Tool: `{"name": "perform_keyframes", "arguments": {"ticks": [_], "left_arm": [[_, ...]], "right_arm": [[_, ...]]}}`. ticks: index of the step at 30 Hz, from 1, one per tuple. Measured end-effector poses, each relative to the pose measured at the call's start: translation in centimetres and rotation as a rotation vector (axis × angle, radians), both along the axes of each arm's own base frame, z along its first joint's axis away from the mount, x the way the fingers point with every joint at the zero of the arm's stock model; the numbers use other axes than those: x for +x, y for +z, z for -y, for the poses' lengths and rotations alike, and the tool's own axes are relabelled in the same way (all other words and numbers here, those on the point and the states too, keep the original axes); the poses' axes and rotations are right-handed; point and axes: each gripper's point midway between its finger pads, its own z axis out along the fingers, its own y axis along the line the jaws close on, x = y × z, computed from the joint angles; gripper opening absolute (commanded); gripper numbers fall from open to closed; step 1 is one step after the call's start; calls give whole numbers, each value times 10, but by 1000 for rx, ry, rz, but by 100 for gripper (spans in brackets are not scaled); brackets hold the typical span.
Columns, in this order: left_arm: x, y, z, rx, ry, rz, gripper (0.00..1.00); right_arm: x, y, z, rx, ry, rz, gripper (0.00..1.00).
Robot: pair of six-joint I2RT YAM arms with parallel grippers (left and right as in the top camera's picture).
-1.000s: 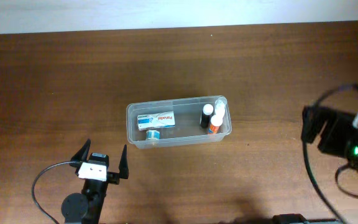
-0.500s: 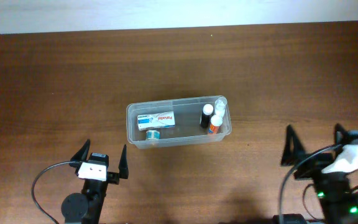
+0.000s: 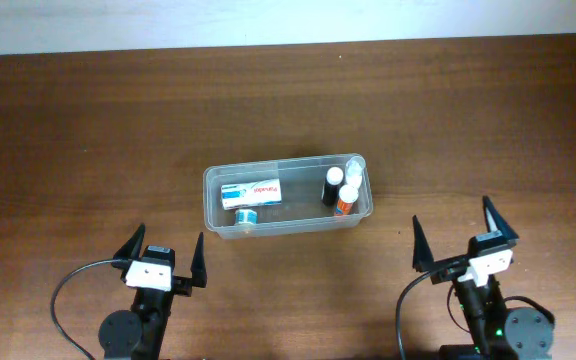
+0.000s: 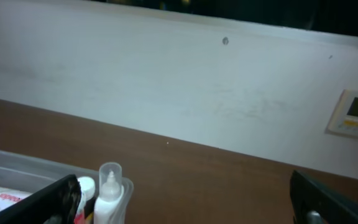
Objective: Pack container
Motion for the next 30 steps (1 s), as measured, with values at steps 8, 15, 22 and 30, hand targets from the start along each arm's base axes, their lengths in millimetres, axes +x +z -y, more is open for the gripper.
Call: {"name": "perform_keyframes", "arguments": {"ticks": [8,15,22,30], "left_arm": [[0,0,0,0,0,0,99],[0,0,0,0,0,0,100],[0,0,0,0,0,0,99],[0,0,0,0,0,0,99]], "right_arm": [[8,-30,5,35,-29,-31,98],[13,-47,15,85,-82,-71,98],[17,-87,17,95,-95,-164,98],[18,-87,18,104,-102,-164,98]]}}
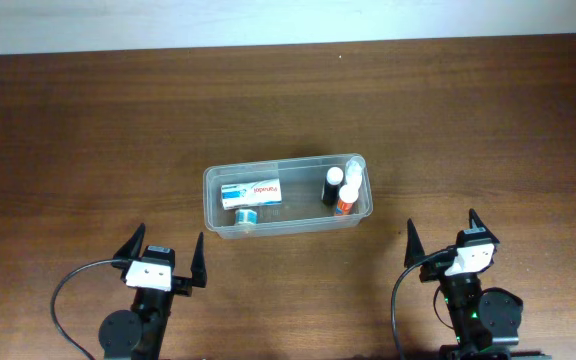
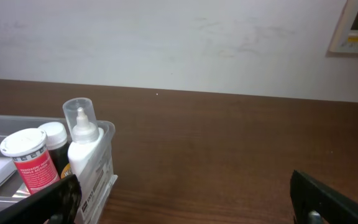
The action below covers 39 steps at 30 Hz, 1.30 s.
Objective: Pack container
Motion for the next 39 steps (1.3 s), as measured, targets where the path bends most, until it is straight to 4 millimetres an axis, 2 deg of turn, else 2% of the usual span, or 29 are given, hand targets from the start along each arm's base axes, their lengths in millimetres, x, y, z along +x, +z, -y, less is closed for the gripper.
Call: {"name": "perform_keyframes", "arguments": {"ticks": [11,39], "left_arm": [[0,0,0,0,0,0,99],[0,0,0,0,0,0,99]], "right_arm": [[0,0,0,53,-3,-5,98],[0,0,0,57,-3,-6,98]]}}
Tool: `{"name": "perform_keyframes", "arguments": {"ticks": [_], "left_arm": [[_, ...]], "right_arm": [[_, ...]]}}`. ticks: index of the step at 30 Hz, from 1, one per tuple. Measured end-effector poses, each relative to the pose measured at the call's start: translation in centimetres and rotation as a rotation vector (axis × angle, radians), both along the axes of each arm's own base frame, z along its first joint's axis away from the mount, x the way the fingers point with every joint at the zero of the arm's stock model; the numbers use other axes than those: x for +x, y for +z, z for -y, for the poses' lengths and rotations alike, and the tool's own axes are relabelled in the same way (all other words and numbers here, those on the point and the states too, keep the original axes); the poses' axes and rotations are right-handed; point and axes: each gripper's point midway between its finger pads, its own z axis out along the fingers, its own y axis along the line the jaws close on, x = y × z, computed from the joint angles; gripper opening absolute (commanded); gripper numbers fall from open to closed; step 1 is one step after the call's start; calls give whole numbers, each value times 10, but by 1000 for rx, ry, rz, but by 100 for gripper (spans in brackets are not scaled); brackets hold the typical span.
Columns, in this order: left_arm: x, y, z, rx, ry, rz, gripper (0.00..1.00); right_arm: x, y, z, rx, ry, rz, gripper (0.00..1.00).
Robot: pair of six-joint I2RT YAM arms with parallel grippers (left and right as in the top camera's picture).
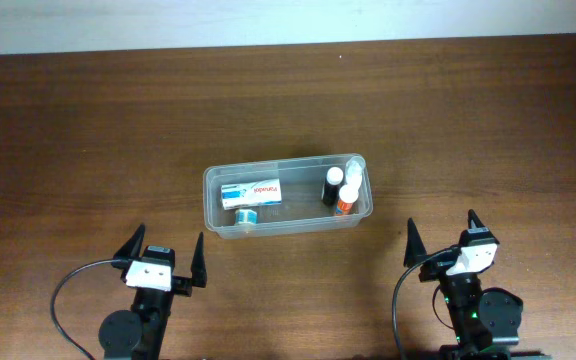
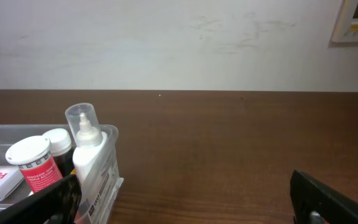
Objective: Pack container
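Observation:
A clear plastic container (image 1: 209, 203) stands mid-table. Inside it lie a white and blue box (image 1: 251, 191) and a small blue-white jar (image 1: 246, 216). At its right end stand a black bottle (image 1: 331, 187), a red-labelled bottle (image 1: 345, 201) and a white clear-capped bottle (image 1: 354, 170). My left gripper (image 1: 164, 255) is open near the front edge, left of the container. My right gripper (image 1: 441, 235) is open at the front right, with nothing between its fingers (image 2: 321, 198). In the right wrist view the container's end (image 2: 107, 180) sits at lower left with the capped bottle (image 2: 87, 149).
Bare brown wood surrounds the container. A white wall runs along the table's far edge, with a wall panel at upper right in the right wrist view.
The right wrist view has shifted slightly, with the container's bottles a little lower and the wall panel higher. The overhead view shows almost no change. The left arm has not moved.
My right gripper stood open farther right, its camera showing mostly wall with the container low at left. A second later it sat lower and nearer the container's end, still open. It holds about there now. The packed container and left gripper stayed put.

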Motion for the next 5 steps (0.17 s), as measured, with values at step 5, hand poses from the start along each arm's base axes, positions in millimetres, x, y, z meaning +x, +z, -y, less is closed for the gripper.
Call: {"name": "perform_keyframes", "arguments": {"ticks": [5], "left_arm": [[0,0,0,0,0,0,99]], "right_arm": [[0,0,0,0,0,0,98]]}}
